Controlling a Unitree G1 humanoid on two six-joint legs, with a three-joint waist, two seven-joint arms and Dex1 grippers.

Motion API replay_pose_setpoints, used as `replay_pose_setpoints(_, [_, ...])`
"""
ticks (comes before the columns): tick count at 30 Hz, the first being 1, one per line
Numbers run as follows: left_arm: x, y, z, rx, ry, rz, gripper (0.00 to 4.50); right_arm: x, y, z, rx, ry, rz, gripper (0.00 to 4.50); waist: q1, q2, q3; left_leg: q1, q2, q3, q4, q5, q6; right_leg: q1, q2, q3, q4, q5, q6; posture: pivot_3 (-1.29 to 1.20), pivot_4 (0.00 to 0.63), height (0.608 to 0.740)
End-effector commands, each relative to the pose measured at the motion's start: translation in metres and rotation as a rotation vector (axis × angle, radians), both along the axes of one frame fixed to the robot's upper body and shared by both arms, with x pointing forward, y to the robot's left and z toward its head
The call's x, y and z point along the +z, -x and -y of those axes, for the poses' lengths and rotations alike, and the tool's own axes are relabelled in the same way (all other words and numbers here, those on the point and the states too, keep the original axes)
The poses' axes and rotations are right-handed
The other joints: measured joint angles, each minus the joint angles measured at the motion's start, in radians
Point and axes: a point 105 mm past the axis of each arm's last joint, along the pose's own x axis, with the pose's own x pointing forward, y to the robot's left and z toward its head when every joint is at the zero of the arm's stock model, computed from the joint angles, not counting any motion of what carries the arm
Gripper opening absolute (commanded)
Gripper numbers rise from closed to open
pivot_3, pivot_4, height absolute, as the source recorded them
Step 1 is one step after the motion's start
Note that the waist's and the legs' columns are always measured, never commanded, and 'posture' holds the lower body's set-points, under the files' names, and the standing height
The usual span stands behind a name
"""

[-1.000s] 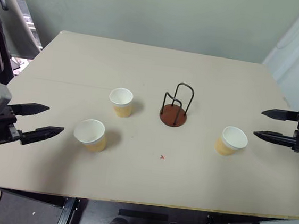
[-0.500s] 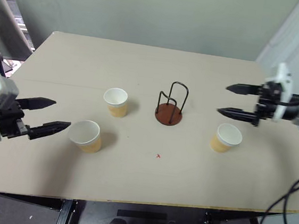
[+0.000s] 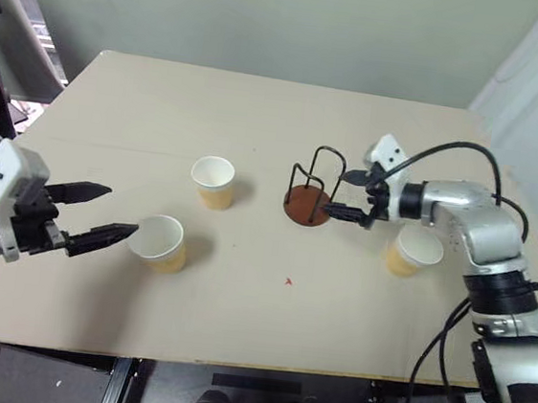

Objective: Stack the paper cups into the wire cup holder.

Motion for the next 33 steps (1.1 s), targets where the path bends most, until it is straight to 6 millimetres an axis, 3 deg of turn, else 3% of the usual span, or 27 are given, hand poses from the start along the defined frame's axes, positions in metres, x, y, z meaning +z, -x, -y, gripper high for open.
replay_pose_setpoints(1, [0.010, 0.003, 0.002, 0.002, -0.008, 0.042, 4.50, 0.012, -0.009, -0.003, -0.044, -0.013, 0.045, 4.49, 0.000, 0.000, 0.000, 0.000, 0.000, -0.001, 0.000, 0.000, 0.000, 0.000, 0.000, 0.000, 0.000, 0.000, 0.000, 0.00, 0.150, 0.740])
replay_pose_setpoints(5, [0.011, 0.002, 0.003, 0.005, -0.011, 0.042, 4.50, 0.010, -0.016, -0.011, -0.060, -0.023, 0.047, 4.49, 0.000, 0.000, 0.000, 0.000, 0.000, -0.001, 0.000, 0.001, -0.001, -0.001, 0.000, 0.000, 0.000, 0.002, -0.001, 0.00, 0.150, 0.740])
replay_pose_setpoints(8, [0.011, 0.002, 0.003, 0.008, -0.013, 0.042, 4.50, 0.010, -0.023, -0.015, -0.081, -0.039, 0.056, 3.92, 0.000, 0.000, 0.000, 0.000, 0.001, -0.001, 0.000, 0.001, -0.001, -0.001, 0.000, 0.000, 0.000, 0.002, -0.001, 0.00, 0.150, 0.740])
replay_pose_setpoints(13, [0.011, 0.002, 0.003, 0.015, -0.016, 0.043, 4.50, 0.012, -0.029, -0.019, -0.099, -0.058, 0.064, 2.08, 0.001, 0.000, 0.000, -0.001, 0.000, -0.001, 0.000, 0.001, -0.001, -0.002, 0.000, 0.000, 0.000, 0.002, -0.001, 0.00, 0.150, 0.740])
replay_pose_setpoints(18, [0.012, 0.003, 0.002, 0.024, -0.018, 0.044, 4.50, 0.013, -0.023, -0.024, -0.038, -0.057, 0.054, 0.18, 0.001, 0.000, 0.000, -0.003, 0.000, -0.001, 0.000, 0.002, -0.002, -0.003, 0.000, 0.000, 0.000, 0.002, -0.002, 0.00, 0.150, 0.740])
replay_pose_setpoints(22, [0.012, 0.003, 0.001, 0.026, -0.021, 0.044, 4.50, 0.016, -0.004, -0.026, 0.085, -0.052, 0.039, 0.04, 0.002, 0.000, 0.000, -0.004, 0.000, 0.000, 0.000, 0.002, -0.002, -0.004, 0.000, -0.001, 0.000, 0.002, -0.002, 0.00, 0.150, 0.740])
replay_pose_setpoints(28, [0.014, 0.002, 0.005, -0.011, -0.024, 0.035, 4.50, 0.005, 0.067, -0.030, 0.460, 0.060, -0.025, 0.04, 0.003, -0.001, 0.000, -0.004, 0.000, 0.002, 0.000, 0.002, -0.003, -0.003, 0.000, -0.001, -0.001, 0.002, -0.002, 0.00, 0.150, 0.740])
replay_pose_setpoints(33, [0.016, 0.004, 0.013, -0.062, -0.031, 0.026, 4.50, -0.013, 0.103, -0.029, 0.627, 0.132, -0.046, 0.04, 0.001, -0.001, 0.000, -0.003, 0.000, 0.002, 0.001, 0.002, -0.003, -0.002, 0.001, -0.001, 0.000, 0.003, -0.001, 0.00, 0.150, 0.740])
